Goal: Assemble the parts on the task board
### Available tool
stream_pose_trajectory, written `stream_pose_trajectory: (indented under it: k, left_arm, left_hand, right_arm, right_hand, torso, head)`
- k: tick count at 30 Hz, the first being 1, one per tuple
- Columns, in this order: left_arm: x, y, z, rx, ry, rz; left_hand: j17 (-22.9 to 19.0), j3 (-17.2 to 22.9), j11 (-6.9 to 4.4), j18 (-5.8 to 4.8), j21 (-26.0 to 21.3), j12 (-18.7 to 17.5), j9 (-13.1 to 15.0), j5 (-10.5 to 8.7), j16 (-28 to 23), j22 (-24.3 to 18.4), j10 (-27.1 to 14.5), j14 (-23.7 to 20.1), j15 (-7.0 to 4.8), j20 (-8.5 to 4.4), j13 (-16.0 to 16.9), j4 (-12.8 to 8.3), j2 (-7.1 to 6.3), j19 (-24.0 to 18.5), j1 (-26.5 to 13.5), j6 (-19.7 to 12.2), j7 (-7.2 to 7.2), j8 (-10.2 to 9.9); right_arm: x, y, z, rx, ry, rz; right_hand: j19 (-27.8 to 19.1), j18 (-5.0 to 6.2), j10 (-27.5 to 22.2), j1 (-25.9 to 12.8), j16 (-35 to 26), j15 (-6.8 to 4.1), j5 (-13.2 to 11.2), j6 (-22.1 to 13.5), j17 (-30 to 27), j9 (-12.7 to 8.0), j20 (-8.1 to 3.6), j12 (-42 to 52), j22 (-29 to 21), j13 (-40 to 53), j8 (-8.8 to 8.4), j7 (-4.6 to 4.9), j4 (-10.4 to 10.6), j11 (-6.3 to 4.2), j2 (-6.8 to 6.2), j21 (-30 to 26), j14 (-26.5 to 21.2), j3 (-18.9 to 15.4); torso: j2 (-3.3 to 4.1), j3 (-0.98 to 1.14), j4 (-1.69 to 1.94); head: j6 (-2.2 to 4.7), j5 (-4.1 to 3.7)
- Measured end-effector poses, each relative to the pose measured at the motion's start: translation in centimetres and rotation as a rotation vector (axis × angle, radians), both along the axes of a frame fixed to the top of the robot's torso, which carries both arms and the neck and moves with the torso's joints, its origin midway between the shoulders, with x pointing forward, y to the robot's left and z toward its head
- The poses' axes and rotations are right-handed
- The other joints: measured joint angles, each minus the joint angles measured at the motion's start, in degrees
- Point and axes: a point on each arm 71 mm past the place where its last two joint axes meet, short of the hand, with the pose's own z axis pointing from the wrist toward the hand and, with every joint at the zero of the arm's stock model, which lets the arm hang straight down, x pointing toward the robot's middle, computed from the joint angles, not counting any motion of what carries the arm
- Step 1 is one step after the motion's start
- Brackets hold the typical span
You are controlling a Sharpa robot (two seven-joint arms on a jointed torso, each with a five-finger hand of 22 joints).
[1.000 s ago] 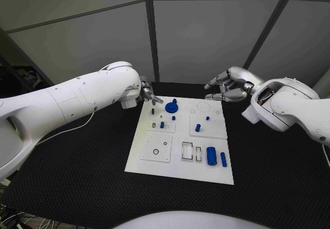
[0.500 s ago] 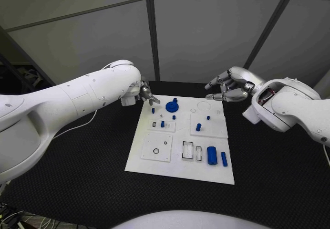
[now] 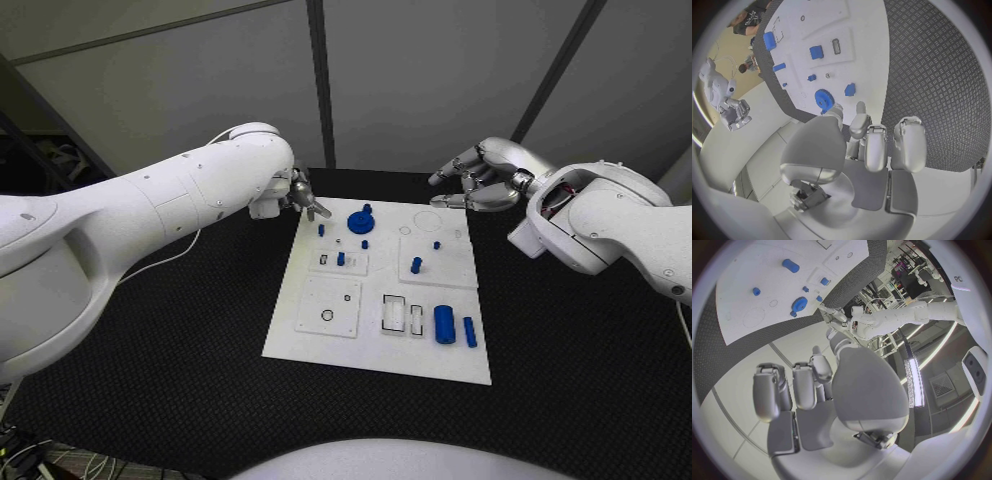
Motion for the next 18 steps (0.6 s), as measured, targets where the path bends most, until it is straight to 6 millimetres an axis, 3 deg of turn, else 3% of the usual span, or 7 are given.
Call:
stream_pose_trajectory:
  k: [18]
  left_arm:
    - [-0.22,-0.51,-0.86,0.011,0.045,-0.033]
  left_hand:
    - [0.00,-0.25,0.00,0.00,-0.22,0.00,-0.43,0.00,0.32,0.00,0.00,0.00,0.00,0.20,-0.04,-0.25,0.35,-0.21,0.34,0.22,-0.23,0.00]
  right_arm:
    - [0.01,0.14,0.00,0.001,0.000,0.002]
  right_hand:
    - [0.00,0.00,0.00,0.00,0.00,0.00,0.00,0.00,0.04,0.00,0.00,0.00,-0.01,0.00,0.00,0.00,0.11,0.00,0.00,0.00,0.00,0.11]
  torso:
    - [0.01,0.02,0.02]
  head:
    - [-0.13,-0.15]
